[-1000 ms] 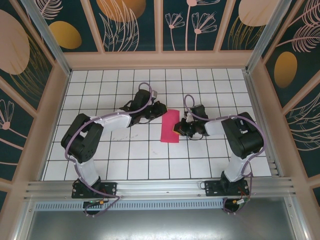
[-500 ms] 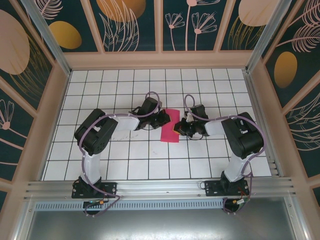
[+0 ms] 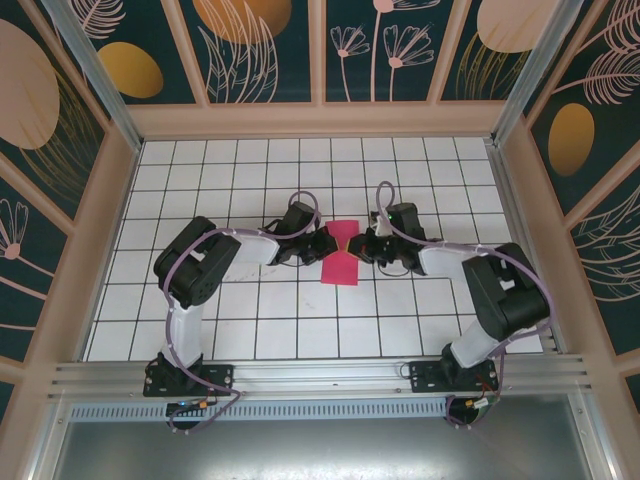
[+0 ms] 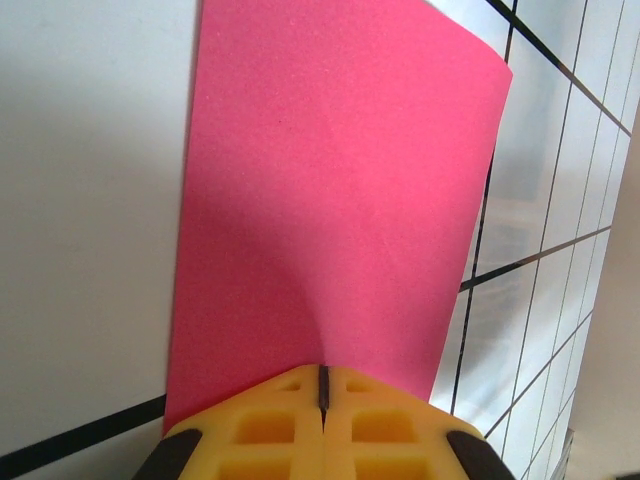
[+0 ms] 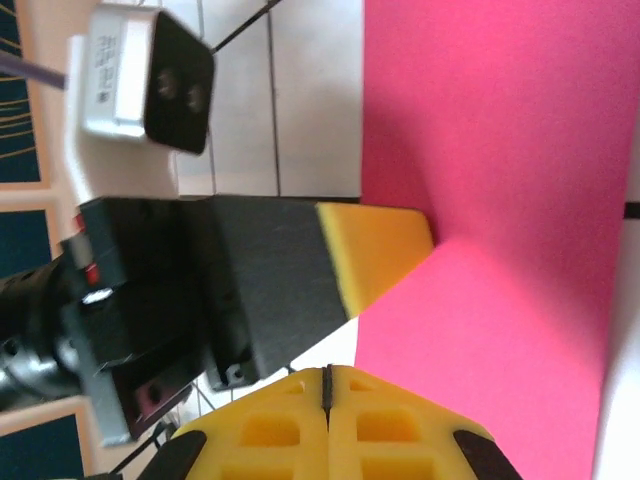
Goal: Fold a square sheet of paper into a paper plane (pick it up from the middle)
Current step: Fold the square sheet of paper in half at the center of the table.
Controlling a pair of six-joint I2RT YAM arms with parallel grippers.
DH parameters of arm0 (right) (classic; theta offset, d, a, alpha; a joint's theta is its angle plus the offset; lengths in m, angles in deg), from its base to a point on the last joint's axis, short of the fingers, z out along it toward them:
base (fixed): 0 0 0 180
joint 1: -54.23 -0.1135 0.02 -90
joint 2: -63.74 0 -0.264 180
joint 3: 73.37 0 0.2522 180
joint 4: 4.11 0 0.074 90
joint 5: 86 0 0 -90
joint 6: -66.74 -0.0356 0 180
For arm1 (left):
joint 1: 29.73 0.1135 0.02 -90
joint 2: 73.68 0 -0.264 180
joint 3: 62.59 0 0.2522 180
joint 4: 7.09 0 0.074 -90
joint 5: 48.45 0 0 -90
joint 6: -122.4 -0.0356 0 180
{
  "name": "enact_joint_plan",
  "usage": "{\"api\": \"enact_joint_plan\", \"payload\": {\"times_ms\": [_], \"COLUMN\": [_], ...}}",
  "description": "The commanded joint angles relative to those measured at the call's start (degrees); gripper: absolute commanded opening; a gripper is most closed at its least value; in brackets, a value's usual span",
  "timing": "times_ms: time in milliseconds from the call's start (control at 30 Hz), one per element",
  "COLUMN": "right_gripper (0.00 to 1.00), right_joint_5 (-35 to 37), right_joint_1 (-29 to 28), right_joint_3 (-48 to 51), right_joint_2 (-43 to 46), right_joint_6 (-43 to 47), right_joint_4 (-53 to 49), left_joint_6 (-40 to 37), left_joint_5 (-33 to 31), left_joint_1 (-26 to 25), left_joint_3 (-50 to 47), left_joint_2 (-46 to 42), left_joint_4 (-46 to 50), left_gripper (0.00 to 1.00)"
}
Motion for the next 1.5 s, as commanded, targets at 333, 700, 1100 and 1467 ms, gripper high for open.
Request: {"api": "enact_joint_plan", "payload": {"times_ms": [333,700,1100,1467], "right_gripper": [0.05,0.05,0.05,0.05], "right_joint_5": [-4.2,-1.5,-2.5,-1.2], "right_joint_1": [-0.7,-1.1,-2.6,-1.0], "right_joint_3": [7.0,7.1,6.6,0.8], "right_joint_2": [-0.5,-4.7,-3.0,-0.1], "right_joint_6": [3.0,4.9,5.9,6.9], "right_joint_4": [0.7,-2.1,-3.2,-6.9], "left_joint_6": [-1.1,-1.5,-2.1,-2.5], "left_joint_5": [-1.0,-1.0,-1.4,-1.4], "left_joint_1": [0.0,0.0,-0.1,0.0], "left_joint_3": [-0.9,-0.5,-0.2,0.1], "left_joint_2": [1.3,1.6,1.2,1.3], "left_joint_4": [1.6,2.0,2.6,3.0], "left_gripper": [0.03,0.03,0.03,0.03]}}
